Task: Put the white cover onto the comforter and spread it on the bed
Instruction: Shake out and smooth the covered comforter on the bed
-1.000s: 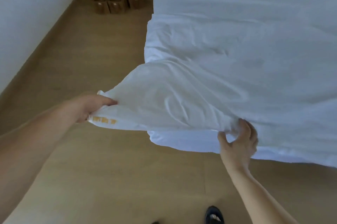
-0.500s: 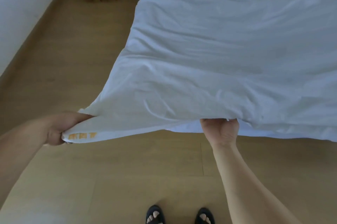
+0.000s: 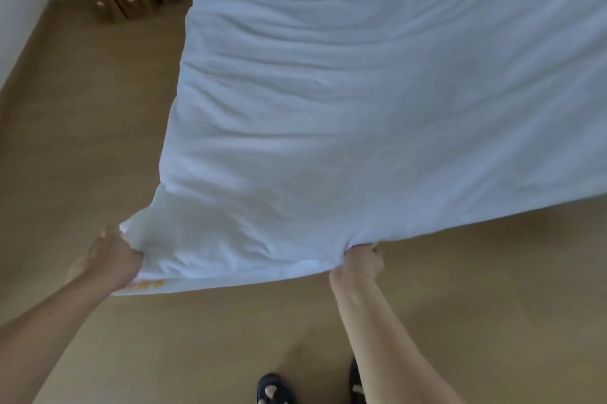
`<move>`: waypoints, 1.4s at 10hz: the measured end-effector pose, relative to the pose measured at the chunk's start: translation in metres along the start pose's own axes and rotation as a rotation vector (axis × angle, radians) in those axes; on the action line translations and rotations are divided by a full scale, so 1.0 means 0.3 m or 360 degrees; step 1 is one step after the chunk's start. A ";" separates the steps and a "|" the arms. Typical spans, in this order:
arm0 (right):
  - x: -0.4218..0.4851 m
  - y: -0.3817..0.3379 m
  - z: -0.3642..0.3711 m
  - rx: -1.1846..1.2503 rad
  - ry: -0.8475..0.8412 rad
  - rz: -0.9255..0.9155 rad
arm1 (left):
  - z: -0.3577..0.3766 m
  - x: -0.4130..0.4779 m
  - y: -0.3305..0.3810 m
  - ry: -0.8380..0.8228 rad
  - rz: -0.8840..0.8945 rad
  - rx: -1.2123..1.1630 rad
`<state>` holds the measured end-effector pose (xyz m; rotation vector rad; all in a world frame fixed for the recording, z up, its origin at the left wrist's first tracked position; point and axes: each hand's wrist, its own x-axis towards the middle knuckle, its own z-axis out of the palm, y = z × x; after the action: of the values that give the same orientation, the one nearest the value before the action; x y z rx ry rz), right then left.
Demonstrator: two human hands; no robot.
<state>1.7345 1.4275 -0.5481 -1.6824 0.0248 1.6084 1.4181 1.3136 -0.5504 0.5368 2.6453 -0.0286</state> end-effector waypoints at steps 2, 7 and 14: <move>0.135 0.073 -0.030 -0.0096 0.0053 -0.0087 | 0.081 -0.314 0.630 0.0132 0.1469 0.0022; 0.355 0.027 -0.182 -0.0024 -0.0408 0.0073 | 0.363 -0.491 1.237 -0.0394 0.1885 0.0219; 0.636 -0.262 -0.186 0.0640 -0.0091 -0.0084 | 0.330 -0.427 1.304 -0.0711 0.1302 -0.0410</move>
<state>1.8587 1.5448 -0.6767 -1.3166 0.2563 1.4943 1.7123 1.6179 -0.5601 1.2948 1.8095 0.3840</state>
